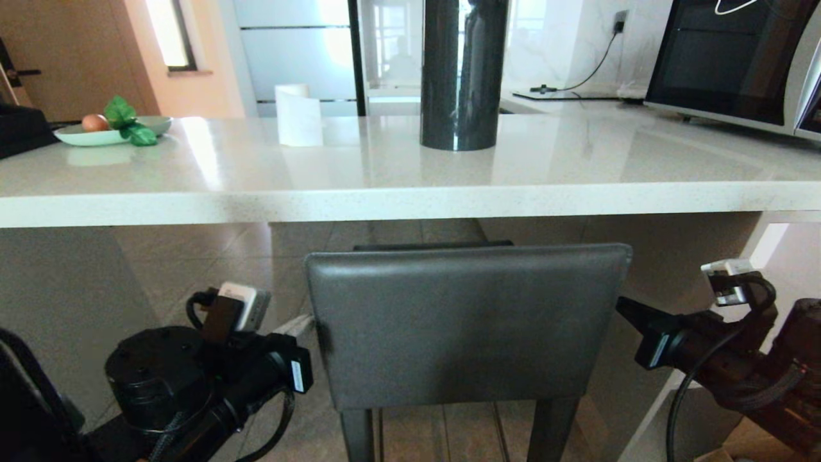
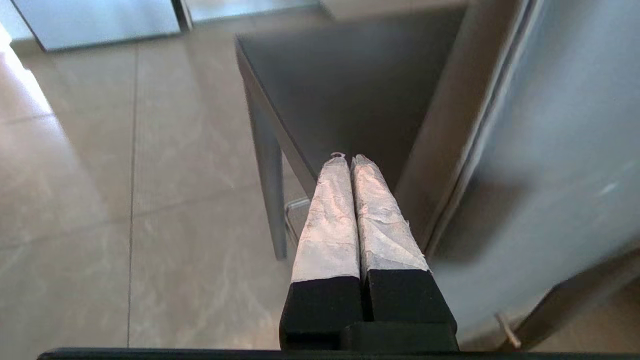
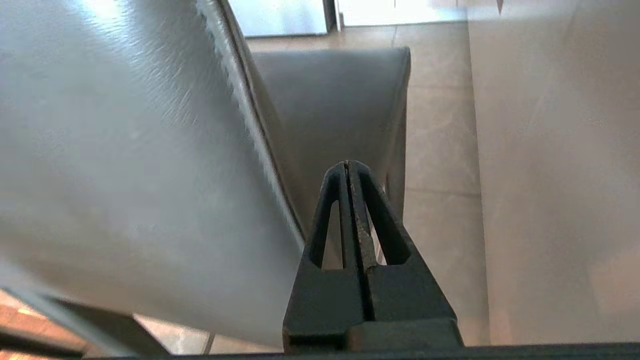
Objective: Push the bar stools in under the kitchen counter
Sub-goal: Pull the gray chair out from under the dining table
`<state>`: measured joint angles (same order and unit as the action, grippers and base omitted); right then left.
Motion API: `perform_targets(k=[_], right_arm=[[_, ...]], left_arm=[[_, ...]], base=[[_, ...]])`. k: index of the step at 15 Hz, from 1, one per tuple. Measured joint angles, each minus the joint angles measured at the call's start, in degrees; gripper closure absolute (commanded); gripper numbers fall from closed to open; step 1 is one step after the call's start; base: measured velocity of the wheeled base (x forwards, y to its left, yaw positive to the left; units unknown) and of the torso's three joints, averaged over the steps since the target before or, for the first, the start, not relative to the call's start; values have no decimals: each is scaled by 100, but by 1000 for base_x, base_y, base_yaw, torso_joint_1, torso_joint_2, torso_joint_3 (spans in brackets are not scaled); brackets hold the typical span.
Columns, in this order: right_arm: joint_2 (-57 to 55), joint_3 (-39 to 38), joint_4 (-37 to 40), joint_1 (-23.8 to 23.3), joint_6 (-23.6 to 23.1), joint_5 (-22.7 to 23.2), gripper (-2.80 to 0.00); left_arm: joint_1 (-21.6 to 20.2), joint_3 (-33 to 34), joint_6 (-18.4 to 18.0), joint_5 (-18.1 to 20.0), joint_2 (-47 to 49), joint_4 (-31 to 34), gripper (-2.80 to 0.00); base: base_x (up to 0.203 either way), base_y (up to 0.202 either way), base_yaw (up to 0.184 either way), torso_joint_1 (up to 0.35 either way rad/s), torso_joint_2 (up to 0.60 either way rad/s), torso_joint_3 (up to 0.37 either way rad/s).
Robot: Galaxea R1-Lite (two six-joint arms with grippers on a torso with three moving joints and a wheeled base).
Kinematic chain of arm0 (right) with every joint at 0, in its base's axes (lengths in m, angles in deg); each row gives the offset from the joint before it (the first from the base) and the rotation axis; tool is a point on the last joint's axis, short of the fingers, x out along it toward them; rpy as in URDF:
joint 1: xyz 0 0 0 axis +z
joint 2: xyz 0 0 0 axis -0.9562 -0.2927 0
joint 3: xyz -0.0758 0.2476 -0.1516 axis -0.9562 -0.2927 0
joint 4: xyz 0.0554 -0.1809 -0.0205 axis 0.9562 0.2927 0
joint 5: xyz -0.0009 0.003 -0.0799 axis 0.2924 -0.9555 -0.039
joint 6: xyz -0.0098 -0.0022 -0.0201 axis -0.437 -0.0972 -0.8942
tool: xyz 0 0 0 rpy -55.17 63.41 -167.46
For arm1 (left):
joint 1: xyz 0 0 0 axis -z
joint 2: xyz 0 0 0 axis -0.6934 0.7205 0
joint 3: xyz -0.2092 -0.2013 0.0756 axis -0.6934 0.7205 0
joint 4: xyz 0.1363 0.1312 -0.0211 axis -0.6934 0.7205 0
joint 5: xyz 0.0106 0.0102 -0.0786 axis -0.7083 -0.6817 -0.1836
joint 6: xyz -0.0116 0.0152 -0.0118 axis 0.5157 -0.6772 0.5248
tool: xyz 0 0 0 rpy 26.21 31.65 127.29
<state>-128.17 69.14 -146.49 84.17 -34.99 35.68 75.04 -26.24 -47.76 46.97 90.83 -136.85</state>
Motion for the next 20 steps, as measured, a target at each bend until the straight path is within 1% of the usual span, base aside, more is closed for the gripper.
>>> perform_targets(k=[2, 6, 8, 12, 16, 20], right_arm=[[-274, 72, -296, 7, 0, -9, 0], [-536, 213, -321, 22, -11, -6, 0], [-575, 255, -323, 101, -13, -9, 0], [-608, 261, -328, 434, -19, -118, 0], [-569, 208, -334, 734, -21, -202, 0], [-488, 131, -321, 1299, -10, -607, 0]], left_arm=[[28, -141, 0, -20, 187, -1, 0], [8, -334, 6, -23, 418, 0, 0], [17, -472, 4, -17, 480, 2, 0], [64, -759, -10, -26, 640, 0, 0], [221, -788, -1, -73, 667, 11, 0], [248, -738, 6, -98, 627, 18, 0]], base=[[0, 0, 0, 0, 0, 0], [0, 0, 0, 0, 0, 0], [0, 0, 0, 0, 0, 0], [0, 0, 0, 0, 0, 0], [0, 0, 0, 0, 0, 0], [0, 0, 0, 0, 0, 0]])
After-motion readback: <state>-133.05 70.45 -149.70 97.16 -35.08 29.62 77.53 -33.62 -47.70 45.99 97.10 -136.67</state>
